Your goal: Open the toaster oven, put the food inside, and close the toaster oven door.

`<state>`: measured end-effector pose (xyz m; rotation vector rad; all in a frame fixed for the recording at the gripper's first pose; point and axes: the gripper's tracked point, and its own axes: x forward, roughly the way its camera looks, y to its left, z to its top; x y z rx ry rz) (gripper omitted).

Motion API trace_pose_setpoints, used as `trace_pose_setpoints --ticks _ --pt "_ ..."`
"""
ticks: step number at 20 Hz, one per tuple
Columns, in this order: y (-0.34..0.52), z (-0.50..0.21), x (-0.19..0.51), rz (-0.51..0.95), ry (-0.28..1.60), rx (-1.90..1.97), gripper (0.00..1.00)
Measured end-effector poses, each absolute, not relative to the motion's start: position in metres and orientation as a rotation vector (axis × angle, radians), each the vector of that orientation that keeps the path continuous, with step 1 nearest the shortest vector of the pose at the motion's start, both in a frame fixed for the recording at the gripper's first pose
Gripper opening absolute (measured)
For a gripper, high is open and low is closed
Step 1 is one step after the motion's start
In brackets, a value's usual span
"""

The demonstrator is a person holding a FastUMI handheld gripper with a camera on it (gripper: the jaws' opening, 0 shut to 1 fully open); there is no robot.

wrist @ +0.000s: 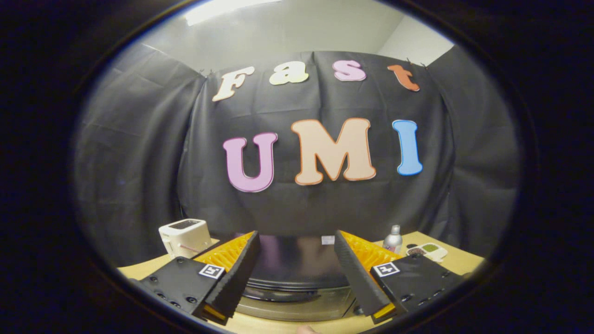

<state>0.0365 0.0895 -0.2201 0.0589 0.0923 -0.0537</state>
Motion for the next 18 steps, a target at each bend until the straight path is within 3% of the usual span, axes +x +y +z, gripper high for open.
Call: trace_pose_setpoints --ticks 7,18 --pt "0.1 -0.278 0.025 -0.042 0.204 0.09 1.0" --pt "0.1 -0.274 -0.016 -0.038 0.167 0.108 1.0"
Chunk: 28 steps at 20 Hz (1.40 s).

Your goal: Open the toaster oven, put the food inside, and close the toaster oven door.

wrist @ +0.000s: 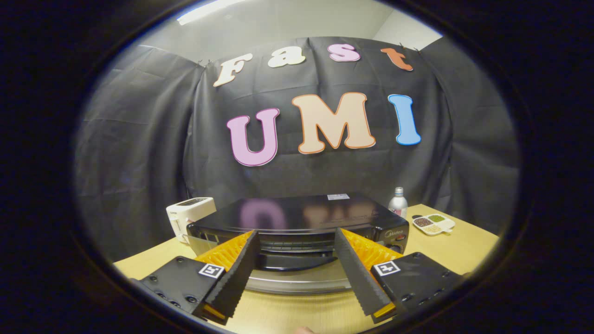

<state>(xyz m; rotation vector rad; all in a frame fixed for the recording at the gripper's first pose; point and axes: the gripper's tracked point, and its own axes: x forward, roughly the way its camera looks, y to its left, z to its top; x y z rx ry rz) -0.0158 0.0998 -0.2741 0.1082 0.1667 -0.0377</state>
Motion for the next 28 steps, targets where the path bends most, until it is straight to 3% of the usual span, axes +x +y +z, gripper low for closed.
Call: trace_pose_setpoints --ticks 28 --pt "0.111 -0.329 -0.127 -0.016 0.286 0.073 1.0"
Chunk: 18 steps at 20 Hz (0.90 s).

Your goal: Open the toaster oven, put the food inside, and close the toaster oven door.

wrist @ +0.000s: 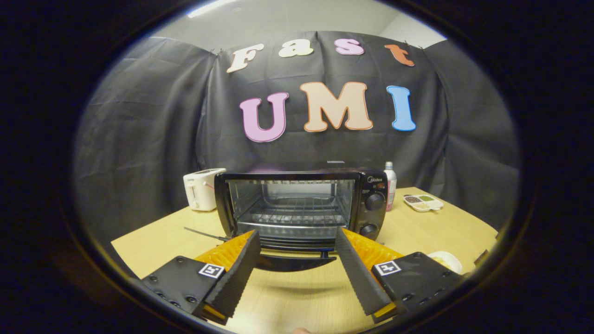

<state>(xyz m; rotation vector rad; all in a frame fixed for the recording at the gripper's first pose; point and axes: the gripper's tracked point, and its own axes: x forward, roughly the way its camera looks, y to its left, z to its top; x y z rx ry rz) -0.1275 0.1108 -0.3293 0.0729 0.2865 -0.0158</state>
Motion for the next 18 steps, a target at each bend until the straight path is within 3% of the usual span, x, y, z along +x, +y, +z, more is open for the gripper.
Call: trace_pose_setpoints --ticks 11,18 --pt "0.115 -0.363 -0.15 -0.011 0.375 0.026 1.0" --pt "0.115 -0.419 -0.172 -0.006 0.575 0.167 1.0"
